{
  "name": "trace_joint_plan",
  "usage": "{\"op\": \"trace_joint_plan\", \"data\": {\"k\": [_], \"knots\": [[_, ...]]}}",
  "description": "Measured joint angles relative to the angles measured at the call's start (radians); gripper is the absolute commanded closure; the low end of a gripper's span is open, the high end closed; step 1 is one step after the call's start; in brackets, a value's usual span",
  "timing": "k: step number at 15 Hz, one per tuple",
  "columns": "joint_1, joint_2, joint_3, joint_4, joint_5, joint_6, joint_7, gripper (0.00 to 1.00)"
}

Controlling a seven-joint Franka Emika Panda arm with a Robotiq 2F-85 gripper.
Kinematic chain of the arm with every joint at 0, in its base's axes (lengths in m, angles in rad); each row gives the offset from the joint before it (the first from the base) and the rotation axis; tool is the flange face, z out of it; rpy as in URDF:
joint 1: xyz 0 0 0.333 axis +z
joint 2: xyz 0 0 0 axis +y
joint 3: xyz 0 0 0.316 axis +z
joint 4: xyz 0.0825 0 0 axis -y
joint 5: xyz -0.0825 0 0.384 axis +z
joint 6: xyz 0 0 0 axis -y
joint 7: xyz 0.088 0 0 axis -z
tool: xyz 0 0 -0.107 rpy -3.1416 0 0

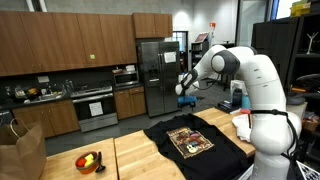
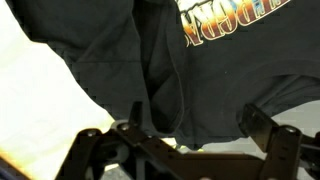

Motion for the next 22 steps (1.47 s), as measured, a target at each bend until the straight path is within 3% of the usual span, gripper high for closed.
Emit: {"op": "trace_joint_plan", "data": {"k": [2, 4, 8, 14, 16, 22], "knots": [[-0.044, 0.032, 0.028, 0.063, 0.121, -0.079, -0.114, 0.00], [-0.062, 0.071, 0.028, 0.127, 0.160, -0.137, -0.148, 0.00], [-0.047, 0.140, -0.015, 0.212, 0.100, -0.128, -0.087, 0.00], [-0.035, 0.158, -0.024, 0.230, 0.086, -0.125, -0.074, 0.00], [-0.045, 0.160, -0.017, 0.231, 0.096, -0.130, -0.133, 0.00], [-0.144, 0.163, 0.011, 0.281, 0.110, -0.209, -0.479, 0.00]]}}
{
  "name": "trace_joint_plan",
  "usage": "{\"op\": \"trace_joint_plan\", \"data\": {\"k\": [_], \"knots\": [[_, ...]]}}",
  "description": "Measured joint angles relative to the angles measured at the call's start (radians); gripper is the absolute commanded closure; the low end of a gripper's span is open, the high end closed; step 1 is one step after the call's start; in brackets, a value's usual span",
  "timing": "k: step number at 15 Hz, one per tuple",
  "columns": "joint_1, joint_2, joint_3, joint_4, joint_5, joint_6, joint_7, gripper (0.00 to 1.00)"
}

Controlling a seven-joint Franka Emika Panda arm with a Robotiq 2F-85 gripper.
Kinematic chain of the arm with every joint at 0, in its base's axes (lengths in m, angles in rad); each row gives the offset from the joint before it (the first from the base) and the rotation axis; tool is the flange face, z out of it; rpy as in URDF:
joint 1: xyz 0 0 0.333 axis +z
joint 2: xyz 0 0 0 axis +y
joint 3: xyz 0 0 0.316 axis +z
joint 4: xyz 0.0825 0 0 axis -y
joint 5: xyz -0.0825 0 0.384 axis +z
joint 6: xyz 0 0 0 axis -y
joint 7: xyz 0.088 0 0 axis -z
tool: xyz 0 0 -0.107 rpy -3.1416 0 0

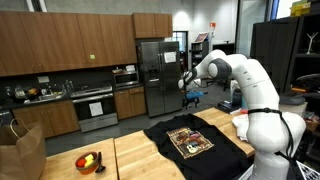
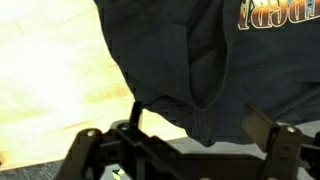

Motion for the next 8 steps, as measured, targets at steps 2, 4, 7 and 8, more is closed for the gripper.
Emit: {"op": "trace_joint_plan", "data": {"k": [2, 4, 7, 8], "knots": [[-0.042, 0.007, 0.007, 0.026, 0.022, -0.002, -0.093, 0.00], [-0.084, 0.027, 0.024, 0.055, 0.076, -0.002, -0.169, 0.00], [-0.134, 0.082, 0.056, 0.105, 0.142, -0.010, -0.260, 0.00], [-0.144, 0.105, 0.063, 0.122, 0.153, -0.014, -0.277, 0.00]]}}
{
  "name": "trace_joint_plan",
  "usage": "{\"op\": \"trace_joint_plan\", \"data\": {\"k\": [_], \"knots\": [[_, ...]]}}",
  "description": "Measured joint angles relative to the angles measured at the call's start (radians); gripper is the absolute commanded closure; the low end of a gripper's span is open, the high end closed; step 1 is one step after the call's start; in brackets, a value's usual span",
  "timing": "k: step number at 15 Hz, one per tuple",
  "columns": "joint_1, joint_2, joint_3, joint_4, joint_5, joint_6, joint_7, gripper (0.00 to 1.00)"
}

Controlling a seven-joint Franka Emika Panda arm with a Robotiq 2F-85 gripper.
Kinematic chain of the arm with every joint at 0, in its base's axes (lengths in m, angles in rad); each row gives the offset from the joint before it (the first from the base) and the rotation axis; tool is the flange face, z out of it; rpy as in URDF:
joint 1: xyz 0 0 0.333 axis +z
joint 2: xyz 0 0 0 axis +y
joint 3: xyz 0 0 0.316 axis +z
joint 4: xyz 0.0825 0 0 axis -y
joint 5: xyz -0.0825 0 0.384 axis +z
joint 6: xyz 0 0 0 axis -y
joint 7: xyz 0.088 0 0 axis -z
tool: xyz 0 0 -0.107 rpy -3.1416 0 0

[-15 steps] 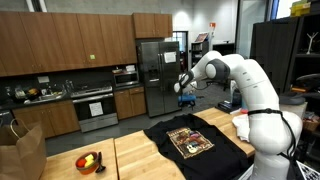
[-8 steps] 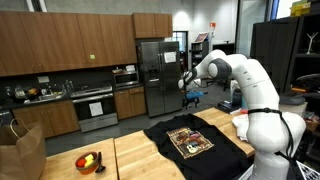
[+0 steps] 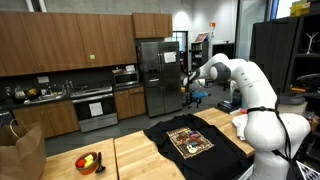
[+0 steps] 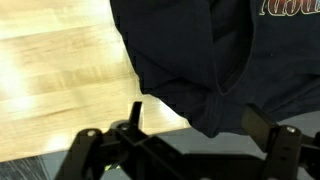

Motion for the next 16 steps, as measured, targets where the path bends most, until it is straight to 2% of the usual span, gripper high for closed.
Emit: {"op": "trace_joint_plan", "data": {"k": [5, 12, 16], "knots": [[-0.009, 0.081, -0.001, 0.057, -0.049, -0.007, -0.040, 0.00], [-0.006, 0.092, 0.000, 0.078, -0.099, -0.049, -0.090, 0.00], [-0.014, 0.095, 0.001, 0.080, -0.117, -0.073, -0.199, 0.00]]}}
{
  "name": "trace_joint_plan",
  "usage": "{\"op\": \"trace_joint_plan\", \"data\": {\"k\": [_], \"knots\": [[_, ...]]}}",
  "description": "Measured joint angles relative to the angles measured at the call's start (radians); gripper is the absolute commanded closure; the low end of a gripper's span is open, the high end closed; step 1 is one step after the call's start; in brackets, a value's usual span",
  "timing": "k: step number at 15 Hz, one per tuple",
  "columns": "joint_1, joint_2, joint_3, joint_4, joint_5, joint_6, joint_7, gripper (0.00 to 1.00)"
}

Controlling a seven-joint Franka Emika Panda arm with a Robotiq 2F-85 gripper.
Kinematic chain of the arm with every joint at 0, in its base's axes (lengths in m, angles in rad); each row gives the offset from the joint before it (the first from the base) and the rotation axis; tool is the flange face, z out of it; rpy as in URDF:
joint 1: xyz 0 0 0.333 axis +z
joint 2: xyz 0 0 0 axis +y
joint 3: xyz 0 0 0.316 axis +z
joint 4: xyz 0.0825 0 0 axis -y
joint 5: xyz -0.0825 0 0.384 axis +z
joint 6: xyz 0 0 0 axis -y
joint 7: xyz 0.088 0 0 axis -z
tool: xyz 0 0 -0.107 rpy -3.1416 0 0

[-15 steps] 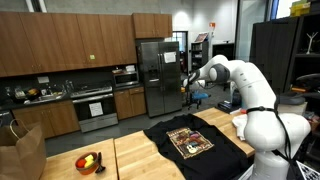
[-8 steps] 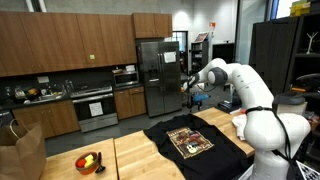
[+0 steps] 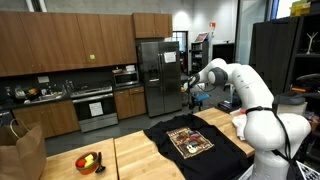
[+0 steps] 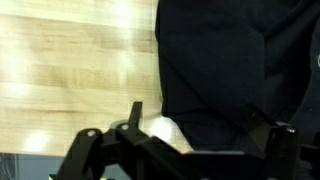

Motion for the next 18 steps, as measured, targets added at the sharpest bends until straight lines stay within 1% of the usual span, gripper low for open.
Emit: {"op": "trace_joint_plan", "data": {"k": [4, 13, 16, 18], "knots": [[-0.020, 0.005, 0.009, 0.006, 0.002, 0.036, -0.052, 0.00], [-0.021, 0.005, 0.014, 0.007, 0.002, 0.038, -0.054, 0.00], [-0.017, 0.003, 0.015, -0.004, -0.006, 0.060, -0.057, 0.00], [-0.021, -0.005, 0.029, -0.023, 0.000, 0.082, -0.108, 0.00]]}}
